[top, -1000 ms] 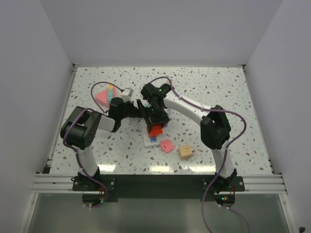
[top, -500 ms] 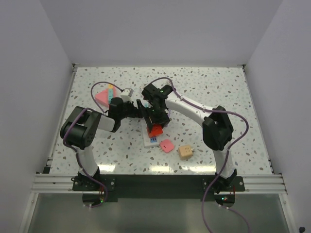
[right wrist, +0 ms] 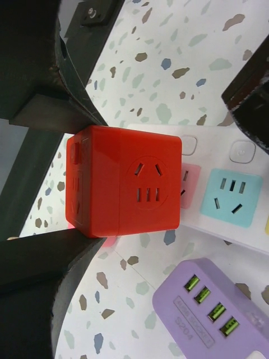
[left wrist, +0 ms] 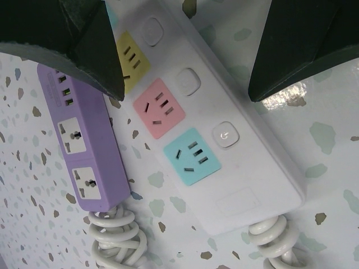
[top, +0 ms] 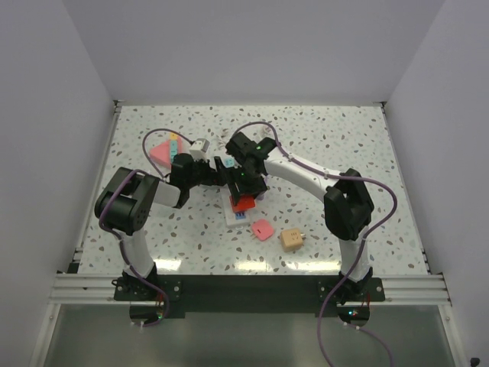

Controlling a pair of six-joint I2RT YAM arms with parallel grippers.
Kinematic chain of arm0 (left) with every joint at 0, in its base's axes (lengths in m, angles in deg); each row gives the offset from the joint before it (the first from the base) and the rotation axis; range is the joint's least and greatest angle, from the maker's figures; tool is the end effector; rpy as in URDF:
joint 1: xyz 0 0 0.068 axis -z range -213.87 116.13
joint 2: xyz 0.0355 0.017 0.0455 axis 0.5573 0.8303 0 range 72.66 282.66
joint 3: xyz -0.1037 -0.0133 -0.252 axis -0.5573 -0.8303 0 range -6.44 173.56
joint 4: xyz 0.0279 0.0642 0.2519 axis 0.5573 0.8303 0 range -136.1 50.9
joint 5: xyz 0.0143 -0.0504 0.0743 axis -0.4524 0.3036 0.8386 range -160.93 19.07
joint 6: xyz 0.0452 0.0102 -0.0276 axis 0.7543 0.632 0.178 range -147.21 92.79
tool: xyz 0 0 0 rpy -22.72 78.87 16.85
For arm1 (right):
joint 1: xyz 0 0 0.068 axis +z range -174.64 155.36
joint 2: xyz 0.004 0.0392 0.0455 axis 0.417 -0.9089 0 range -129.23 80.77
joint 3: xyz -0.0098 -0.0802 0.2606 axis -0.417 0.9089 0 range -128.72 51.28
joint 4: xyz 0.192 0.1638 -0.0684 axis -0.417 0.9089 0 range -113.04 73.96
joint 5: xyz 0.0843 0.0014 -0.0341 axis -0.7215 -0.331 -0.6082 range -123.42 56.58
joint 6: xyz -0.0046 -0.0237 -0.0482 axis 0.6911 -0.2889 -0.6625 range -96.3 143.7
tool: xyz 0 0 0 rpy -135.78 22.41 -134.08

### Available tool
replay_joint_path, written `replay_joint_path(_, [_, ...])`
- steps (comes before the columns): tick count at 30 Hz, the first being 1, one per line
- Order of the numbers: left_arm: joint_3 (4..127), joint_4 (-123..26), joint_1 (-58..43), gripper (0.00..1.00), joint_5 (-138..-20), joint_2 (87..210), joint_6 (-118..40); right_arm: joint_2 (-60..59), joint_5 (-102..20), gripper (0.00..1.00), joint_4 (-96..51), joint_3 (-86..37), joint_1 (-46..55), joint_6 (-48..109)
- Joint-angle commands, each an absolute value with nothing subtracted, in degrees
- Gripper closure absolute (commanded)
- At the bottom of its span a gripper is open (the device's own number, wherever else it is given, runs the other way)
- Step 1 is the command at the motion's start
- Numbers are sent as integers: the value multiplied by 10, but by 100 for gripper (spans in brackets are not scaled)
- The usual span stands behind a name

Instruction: Insert the plug

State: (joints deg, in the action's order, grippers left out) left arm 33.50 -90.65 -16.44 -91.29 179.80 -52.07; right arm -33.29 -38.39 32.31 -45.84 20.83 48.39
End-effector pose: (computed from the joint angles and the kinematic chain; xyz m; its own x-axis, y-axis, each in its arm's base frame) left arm 0.3275 -0.1158 0.1219 -0.5801 -0.2310 -0.7811 0.3784 0.7728 -0.5096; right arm 0.2872 0.2966 0.2363 -0.9114 -0.3331 -0.2418 -0.3830 0.9014 0.2021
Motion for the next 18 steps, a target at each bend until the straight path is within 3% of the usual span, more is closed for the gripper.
replay_joint_path(1, [323,-876,-172,2,-912,1816,-515,-339,-317,59,264,-438,201,467])
replay_joint_path(18, [326,-878,-173,3,-918,1823,-516,-330,-324,34,252,-431,201,447])
